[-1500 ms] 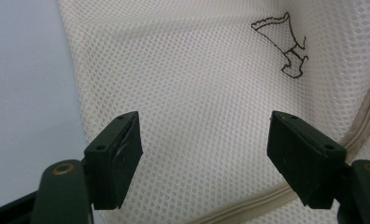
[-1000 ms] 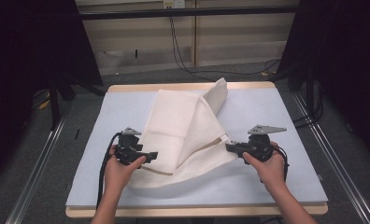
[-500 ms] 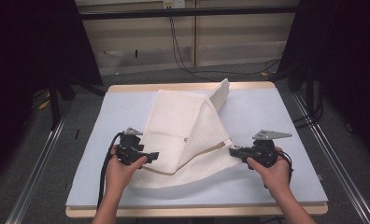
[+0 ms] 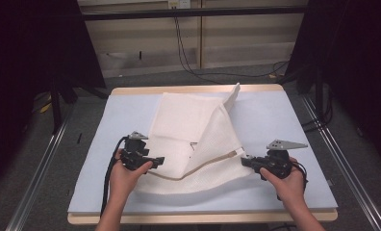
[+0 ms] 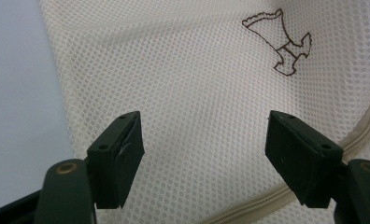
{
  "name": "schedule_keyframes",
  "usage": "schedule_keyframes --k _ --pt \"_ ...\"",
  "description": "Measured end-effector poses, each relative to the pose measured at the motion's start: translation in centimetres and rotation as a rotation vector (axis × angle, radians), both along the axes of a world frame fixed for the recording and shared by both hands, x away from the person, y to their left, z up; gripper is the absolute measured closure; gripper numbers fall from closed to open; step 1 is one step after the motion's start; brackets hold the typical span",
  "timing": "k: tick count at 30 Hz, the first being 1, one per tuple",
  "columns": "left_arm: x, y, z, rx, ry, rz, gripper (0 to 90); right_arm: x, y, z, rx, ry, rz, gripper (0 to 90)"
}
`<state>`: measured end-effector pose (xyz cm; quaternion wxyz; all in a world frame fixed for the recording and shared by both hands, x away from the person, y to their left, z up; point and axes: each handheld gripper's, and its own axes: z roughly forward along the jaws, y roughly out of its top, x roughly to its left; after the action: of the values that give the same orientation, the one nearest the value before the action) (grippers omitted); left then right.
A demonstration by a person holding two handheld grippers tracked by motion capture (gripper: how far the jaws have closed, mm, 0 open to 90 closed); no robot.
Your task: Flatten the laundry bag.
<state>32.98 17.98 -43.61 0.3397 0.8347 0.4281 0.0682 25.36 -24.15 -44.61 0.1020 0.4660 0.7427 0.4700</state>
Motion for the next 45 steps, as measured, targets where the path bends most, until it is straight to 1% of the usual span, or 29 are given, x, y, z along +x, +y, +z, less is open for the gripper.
schedule_keyframes --k 3,4,5,13,15,16,17,19,23,24,26,27,30,31,32,33,34,36,38,39,41,42,44,45 --pt "0.0 0.0 0.0 0.003 -0.001 0.001 27.8 -0.3 -0.3 -0.1 0.006 0.003 -0.003 79.7" --pt "0.0 0.0 0.0 0.003 -0.002 0.002 27.8 -0.4 -0.4 -0.2 0.000 0.002 -0.004 79.7" --pt "0.0 0.0 0.0 0.003 -0.001 0.002 27.8 -0.5 -0.5 -0.2 0.009 0.005 -0.004 79.7" --pt "0.0 0.0 0.0 0.010 -0.009 0.004 27.9 -1.3 -1.3 -0.4 0.000 0.008 -0.016 79.6" --pt "0.1 -0.1 -0.1 0.004 -0.008 0.011 27.9 -1.5 -1.5 -0.4 0.002 0.013 -0.022 79.6" --pt "0.1 -0.1 -0.1 0.004 -0.008 0.011 28.0 -1.6 -1.7 -0.5 -0.008 0.014 -0.029 79.6" --pt "0.1 -0.1 -0.1 0.004 -0.002 0.009 28.1 -1.7 -1.8 -0.5 -0.002 0.015 -0.031 79.6" --pt "0.2 -0.1 -0.2 0.012 -0.006 0.005 28.1 -1.7 -1.9 -0.6 -0.002 0.016 -0.030 79.5" --pt "0.3 -0.1 -0.3 0.014 0.003 0.004 28.4 -1.9 -2.3 -0.8 -0.006 0.016 -0.040 79.6" --pt "0.3 -0.2 -0.4 0.010 -0.001 0.015 28.5 -1.9 -2.3 -0.8 -0.007 0.017 -0.040 79.6" --pt "0.3 -0.2 -0.4 0.005 0.001 0.019 28.5 -2.0 -2.3 -0.8 -0.007 0.019 -0.047 79.5" --pt "0.4 -0.1 -0.5 0.012 0.010 0.007 28.6 -2.0 -2.4 -0.8 -0.006 0.019 -0.047 79.5" --pt "0.4 0.0 -0.6 0.009 0.010 0.016 28.8 -2.0 -2.5 -0.9 -0.004 0.021 -0.046 79.5" --pt "0.5 0.1 -0.9 0.003 0.011 0.032 28.8 -2.1 -2.5 -0.9 -0.007 0.021 -0.049 79.5" --pt "0.5 0.1 -0.9 0.003 0.011 0.032 28.9 -2.1 -2.6 -1.0 -0.007 0.023 -0.048 79.5" --pt "0.6 0.3 -0.9 0.017 0.016 0.022 28.9 -2.1 -2.6 -1.0 -0.007 0.023 -0.048 79.5" --pt "0.6 0.4 -1.0 0.024 0.015 0.022 28.9 -2.1 -2.7 -1.0 -0.006 0.026 -0.049 79.5" --pt "0.6 0.5 -0.9 0.013 0.018 0.035 28.9 -2.2 -2.9 -1.0 -0.009 0.025 -0.052 79.5" --pt "0.5 0.4 -0.8 0.001 0.009 0.038 28.9 -2.3 -3.0 -1.0 -0.004 0.030 -0.056 79.5" --pt "0.5 0.4 -0.7 0.011 0.011 0.027 28.8 -2.3 -3.1 -1.1 -0.006 0.025 -0.056 79.5" --pt "0.5 0.3 -0.7 0.007 0.013 0.024 28.9 -2.4 -3.1 -1.1 -0.006 0.027 -0.060 79.5" --pt "0.6 0.3 -0.8 0.012 0.011 0.020 28.8 -2.4 -3.2 -1.1 -0.005 0.027 -0.059 79.5" --pt "0.6 0.4 -0.9 0.008 0.013 0.025 28.7 -2.5 -3.3 -1.1 -0.004 0.033 -0.064 79.4" --pt "0.6 0.4 -0.9 0.009 0.012 0.026 28.7 -2.6 -3.3 -1.1 -0.003 0.028 -0.065 79.4"
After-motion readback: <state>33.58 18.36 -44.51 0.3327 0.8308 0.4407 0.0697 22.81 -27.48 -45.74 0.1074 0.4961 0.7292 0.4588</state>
